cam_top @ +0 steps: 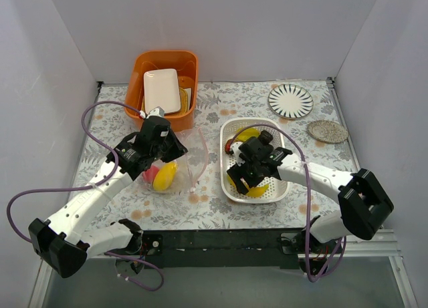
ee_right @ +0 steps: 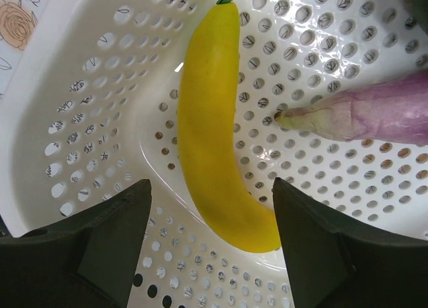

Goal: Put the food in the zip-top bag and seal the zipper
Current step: Pick up the fake fruit from the bin.

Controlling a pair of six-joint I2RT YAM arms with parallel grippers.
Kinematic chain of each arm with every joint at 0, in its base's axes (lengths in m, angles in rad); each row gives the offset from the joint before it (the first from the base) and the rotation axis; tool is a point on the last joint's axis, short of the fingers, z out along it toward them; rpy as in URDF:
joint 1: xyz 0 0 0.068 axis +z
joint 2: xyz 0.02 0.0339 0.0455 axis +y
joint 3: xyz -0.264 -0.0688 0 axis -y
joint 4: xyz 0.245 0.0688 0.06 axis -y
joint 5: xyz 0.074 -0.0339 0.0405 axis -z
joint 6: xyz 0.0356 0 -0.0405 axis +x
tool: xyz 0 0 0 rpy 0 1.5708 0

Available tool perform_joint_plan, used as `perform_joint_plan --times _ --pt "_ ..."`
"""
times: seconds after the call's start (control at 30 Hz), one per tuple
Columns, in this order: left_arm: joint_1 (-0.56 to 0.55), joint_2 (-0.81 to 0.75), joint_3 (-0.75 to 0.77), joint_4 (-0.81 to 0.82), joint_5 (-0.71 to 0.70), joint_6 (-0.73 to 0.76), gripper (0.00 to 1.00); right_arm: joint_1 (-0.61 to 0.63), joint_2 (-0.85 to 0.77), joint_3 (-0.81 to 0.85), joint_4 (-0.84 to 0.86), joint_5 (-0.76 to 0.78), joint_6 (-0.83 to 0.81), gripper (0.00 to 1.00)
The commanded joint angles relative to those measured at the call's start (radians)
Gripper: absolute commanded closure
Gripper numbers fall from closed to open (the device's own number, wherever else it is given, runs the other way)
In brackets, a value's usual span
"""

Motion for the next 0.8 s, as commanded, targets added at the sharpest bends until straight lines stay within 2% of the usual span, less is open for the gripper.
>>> perform_joint_plan --times 0.0,0.17,0.27,0.3,0.4,0.5,0.53,0.6,0.67,0.7,0.77 --pt "-0.001 -0.021 -0.003 0.010 0.005 -0.006 1.00 -0.003 0.032 -0.012 0.012 -0.032 -0.044 0.22" --pt "0.000 -0.019 -0.005 0.016 0.006 -0.009 1.00 -0.005 0.058 -0.028 0.019 -0.034 -0.048 0.25" --pt "0.000 -0.018 -0.005 0.017 0.011 -0.010 1.00 -0.005 0.061 -0.034 0.032 -0.041 -0.048 0.32" --pt "0.000 -0.018 -0.006 0.017 0.010 -0.010 1.00 -0.003 0.061 -0.034 0.032 -0.041 -0.050 0.37" --pt "0.000 -0.019 -0.009 0.017 0.010 -0.010 1.00 -0.005 0.070 -0.035 0.037 -0.041 -0.051 0.39" --pt "0.000 -0.018 -0.012 0.023 0.014 -0.010 1.00 -0.005 0.076 -0.037 0.043 -0.054 -0.054 0.45" --pt "0.000 -0.018 -0.014 0.020 0.014 -0.010 1.00 -0.005 0.075 -0.038 0.043 -0.055 -0.054 0.48" --pt "0.000 -0.015 -0.012 0.019 0.014 -0.010 1.00 -0.005 0.070 -0.042 0.051 -0.064 -0.054 0.60" --pt "0.000 -0.015 -0.014 0.020 0.017 -0.010 1.00 -0.005 0.067 -0.042 0.055 -0.069 -0.054 0.61" --pt "0.000 -0.016 -0.019 0.019 0.017 -0.012 1.00 -0.003 0.063 -0.042 0.058 -0.074 -0.054 0.69" --pt "0.000 -0.018 -0.022 0.025 0.020 -0.012 1.00 -0.005 0.056 -0.040 0.055 -0.077 -0.054 0.73"
